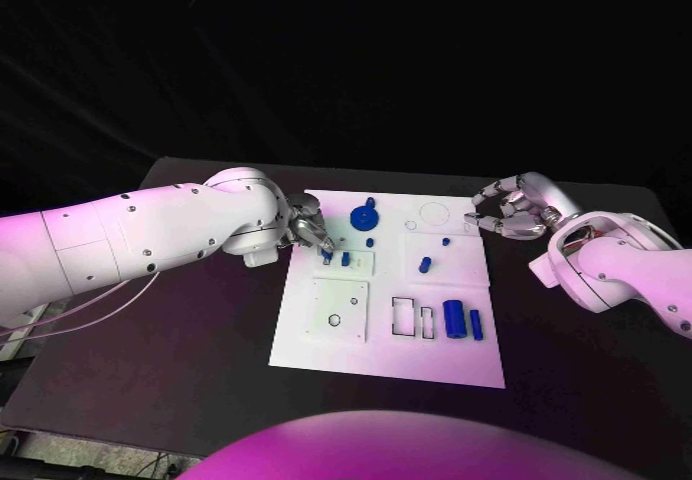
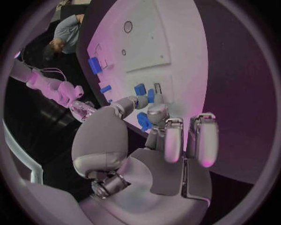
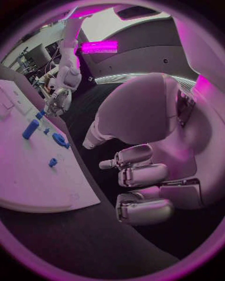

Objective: Assemble the parts on the task board

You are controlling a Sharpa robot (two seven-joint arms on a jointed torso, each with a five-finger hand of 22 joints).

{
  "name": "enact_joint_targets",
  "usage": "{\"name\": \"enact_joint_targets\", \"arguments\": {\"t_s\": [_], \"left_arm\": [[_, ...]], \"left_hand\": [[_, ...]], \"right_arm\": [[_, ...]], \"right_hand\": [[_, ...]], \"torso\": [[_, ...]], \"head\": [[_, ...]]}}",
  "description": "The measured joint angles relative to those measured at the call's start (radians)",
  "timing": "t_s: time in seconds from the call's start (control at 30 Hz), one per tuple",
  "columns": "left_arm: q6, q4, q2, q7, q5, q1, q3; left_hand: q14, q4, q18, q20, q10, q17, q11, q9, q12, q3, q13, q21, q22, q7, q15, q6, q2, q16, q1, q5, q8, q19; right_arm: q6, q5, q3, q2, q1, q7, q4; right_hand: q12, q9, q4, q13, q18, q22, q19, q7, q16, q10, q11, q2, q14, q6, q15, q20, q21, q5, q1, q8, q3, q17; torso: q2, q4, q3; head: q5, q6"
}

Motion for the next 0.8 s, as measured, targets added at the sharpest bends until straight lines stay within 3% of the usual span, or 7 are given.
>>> {"name": "enact_joint_targets", "arguments": {"t_s": [0.5, 0.67, 0.8], "left_arm": [[0.016, -0.008, 0.008, -0.004, -0.049, -0.003, -0.006], [0.022, -0.012, 0.009, -0.004, -0.055, -0.003, -0.006], [0.028, -0.013, 0.009, -0.004, -0.058, -0.003, -0.006]], "left_hand": [[0.0, 0.0, 0.0, 0.0, 0.0, 0.0, 0.0, 0.001, 0.0, 0.0, -0.003, 0.0, 0.0, -0.003, 0.0, 0.003, 0.0, 0.0, 0.0, 0.0, -0.001, 0.0], [-0.004, 0.0, 0.0, 0.0, 0.023, 0.0, -0.023, 0.001, 0.0, 0.0, -0.004, 0.0, 0.0, -0.009, -0.004, 0.013, 0.0, 0.0, 0.0, 0.0, -0.002, 0.0], [-0.006, 0.0, 0.0, 0.0, 0.023, 0.0, -0.023, 0.001, 0.0, 0.0, -0.004, 0.0, 0.0, -0.01, -0.005, 0.014, 0.003, 0.0, -0.003, -0.002, -0.003, 0.0]], "right_arm": [[0.0, 0.001, 0.0, 0.0, 0.0, 0.001, 0.001], [0.0, 0.001, 0.0, 0.0, 0.0, 0.001, 0.001], [0.0, 0.001, 0.0, 0.0, 0.0, 0.001, 0.001]], "right_hand": [[0.0, 0.0, 0.0, 0.001, 0.0, 0.0, 0.0, 0.0, 0.0, 0.0, 0.0, 0.0, 0.0, 0.0, 0.0, 0.0, 0.0, 0.0, 0.0, 0.0, 0.0, 0.0], [0.0, 0.0, 0.0, 0.001, 0.0, 0.0, 0.0, 0.0, 0.0, 0.0, 0.0, 0.0, 0.0, 0.0, 0.0, 0.0, 0.0, 0.0, 0.0, 0.0, 0.0, 0.0], [0.0, 0.0, 0.0, 0.001, 0.0, 0.0, 0.0, 0.0, 0.0, 0.0, 0.0, 0.0, 0.0, 0.0, 0.0, 0.0, 0.0, 0.0, 0.0, 0.0, 0.0, 0.0]], "torso": [[0.0, 0.0006, -0.0007], [0.0, 0.0006, -0.0007], [-0.001, 0.0009, -0.0007]], "head": [[-0.001, 0.0], [-0.001, 0.0], [-0.002, 0.0]]}}
